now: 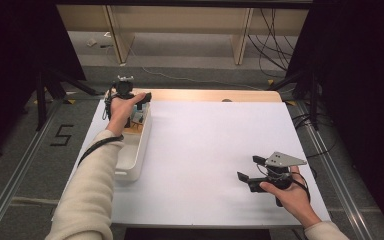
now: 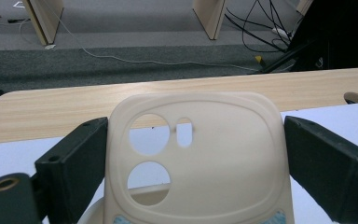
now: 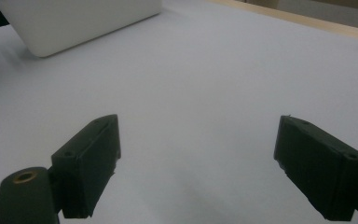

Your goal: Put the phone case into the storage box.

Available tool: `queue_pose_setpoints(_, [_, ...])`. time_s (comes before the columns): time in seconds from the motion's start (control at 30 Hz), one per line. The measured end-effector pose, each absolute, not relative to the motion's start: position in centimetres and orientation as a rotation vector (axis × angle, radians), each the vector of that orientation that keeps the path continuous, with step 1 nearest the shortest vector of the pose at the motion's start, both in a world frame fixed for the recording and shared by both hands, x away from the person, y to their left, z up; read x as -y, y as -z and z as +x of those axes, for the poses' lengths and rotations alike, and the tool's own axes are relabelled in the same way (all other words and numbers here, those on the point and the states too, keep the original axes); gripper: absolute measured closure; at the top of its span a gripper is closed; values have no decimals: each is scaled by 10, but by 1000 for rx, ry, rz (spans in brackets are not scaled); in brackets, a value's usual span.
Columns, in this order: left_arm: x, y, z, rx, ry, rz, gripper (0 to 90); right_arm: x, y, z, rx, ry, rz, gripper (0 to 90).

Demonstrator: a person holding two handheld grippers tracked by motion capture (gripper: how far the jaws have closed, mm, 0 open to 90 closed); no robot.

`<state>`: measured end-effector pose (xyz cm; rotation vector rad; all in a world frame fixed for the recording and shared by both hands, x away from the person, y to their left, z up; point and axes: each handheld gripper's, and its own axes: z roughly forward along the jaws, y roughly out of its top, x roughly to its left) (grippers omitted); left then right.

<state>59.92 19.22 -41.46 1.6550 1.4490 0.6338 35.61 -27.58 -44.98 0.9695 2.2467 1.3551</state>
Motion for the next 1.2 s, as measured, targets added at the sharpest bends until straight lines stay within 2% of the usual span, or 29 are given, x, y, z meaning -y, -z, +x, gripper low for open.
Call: queue_pose_setpoints(1.2, [-199,416,591,-1436,-590,1693,90,275,450,356,-2247,-1351,972,153])
